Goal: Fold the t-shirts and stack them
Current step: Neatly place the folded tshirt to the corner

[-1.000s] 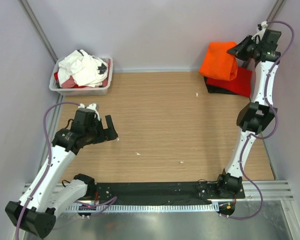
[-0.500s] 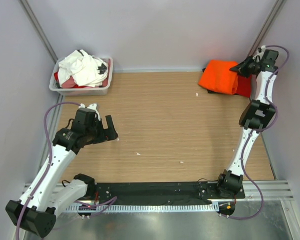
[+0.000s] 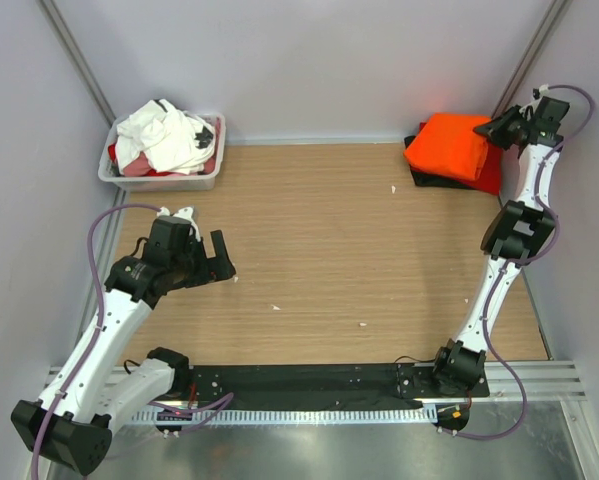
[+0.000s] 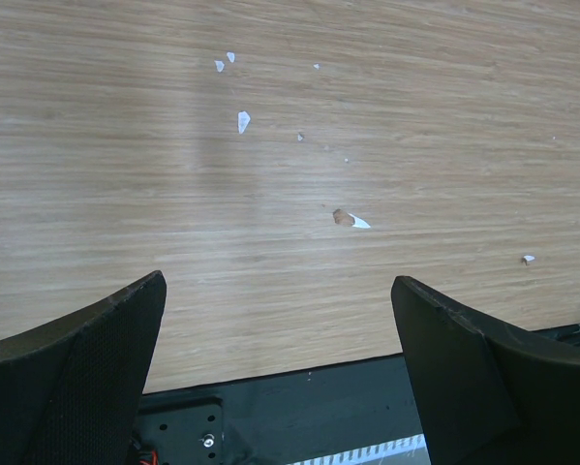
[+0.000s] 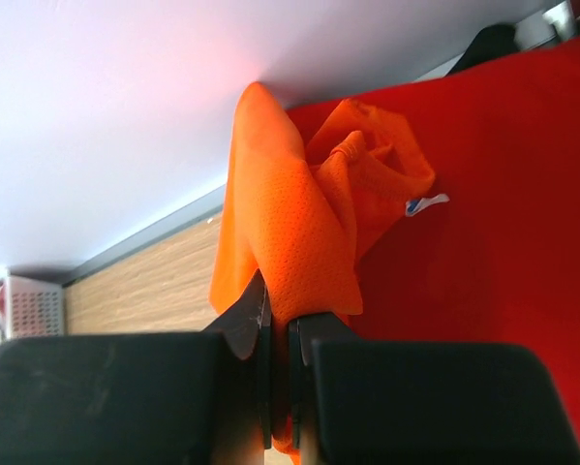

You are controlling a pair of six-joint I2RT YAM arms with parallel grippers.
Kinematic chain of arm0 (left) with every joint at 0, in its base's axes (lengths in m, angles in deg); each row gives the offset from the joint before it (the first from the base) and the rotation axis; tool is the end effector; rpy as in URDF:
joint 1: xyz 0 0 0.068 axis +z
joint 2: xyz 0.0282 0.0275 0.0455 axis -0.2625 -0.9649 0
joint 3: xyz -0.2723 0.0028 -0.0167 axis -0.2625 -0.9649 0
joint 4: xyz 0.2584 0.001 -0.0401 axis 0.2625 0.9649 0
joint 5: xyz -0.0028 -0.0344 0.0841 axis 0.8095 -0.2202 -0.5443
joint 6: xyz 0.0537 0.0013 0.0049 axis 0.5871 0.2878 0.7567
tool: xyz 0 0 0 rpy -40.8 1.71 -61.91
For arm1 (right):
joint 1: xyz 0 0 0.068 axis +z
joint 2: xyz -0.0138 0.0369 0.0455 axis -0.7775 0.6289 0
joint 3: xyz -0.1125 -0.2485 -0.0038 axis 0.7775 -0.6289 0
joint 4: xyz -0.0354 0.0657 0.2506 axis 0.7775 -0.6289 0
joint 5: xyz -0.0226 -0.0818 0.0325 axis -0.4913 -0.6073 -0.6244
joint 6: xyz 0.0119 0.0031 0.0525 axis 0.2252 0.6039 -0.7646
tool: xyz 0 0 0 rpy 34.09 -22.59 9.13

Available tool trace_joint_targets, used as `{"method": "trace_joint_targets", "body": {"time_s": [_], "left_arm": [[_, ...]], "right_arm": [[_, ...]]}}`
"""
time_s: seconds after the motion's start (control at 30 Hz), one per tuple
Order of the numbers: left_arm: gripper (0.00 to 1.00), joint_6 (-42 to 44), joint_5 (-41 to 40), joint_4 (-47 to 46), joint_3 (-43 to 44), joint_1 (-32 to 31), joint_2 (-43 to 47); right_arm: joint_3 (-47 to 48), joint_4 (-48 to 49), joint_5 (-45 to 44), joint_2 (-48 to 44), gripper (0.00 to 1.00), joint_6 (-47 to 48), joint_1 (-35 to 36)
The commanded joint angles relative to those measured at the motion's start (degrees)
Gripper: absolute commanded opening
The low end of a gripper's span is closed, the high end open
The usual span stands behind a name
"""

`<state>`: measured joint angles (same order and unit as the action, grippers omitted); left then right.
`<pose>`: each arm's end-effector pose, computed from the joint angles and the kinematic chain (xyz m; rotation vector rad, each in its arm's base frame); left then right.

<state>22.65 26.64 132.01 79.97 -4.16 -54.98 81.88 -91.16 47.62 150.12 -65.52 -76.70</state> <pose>0.1585 -0.0564 0.3046 -0.2455 2.4751 -0.4068 0.5307 -0.2319 0.2618 0.5568 1.9861 0.6635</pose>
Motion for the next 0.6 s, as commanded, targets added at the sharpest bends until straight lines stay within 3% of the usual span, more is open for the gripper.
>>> {"method": "trace_joint_targets", "body": {"time_s": [0.0,0.3,0.47,0.57], "left_arm": [[1.0,-0.29,-0.71,-1.8,-0.17,0.39,0.38],[1.0,-0.37,-0.62,-1.8,-0.08,0.39,0.46],[1.0,-0.46,-0.62,-1.62,-0.08,0.39,0.29],[1.0,-0.46,-2.38,-1.71,-0.08,0.39,-0.06]], "right_arm": [[0.61,6.28,-5.83,-0.41,0.04,1.42,-1.05],[-2.02,16.2,-11.99,3.55,0.08,3.01,-1.05],[-1.94,21.13,-16.56,6.71,0.19,4.85,-1.05],[-2.46,22.1,-18.58,8.64,0.31,6.43,-1.05]]}}
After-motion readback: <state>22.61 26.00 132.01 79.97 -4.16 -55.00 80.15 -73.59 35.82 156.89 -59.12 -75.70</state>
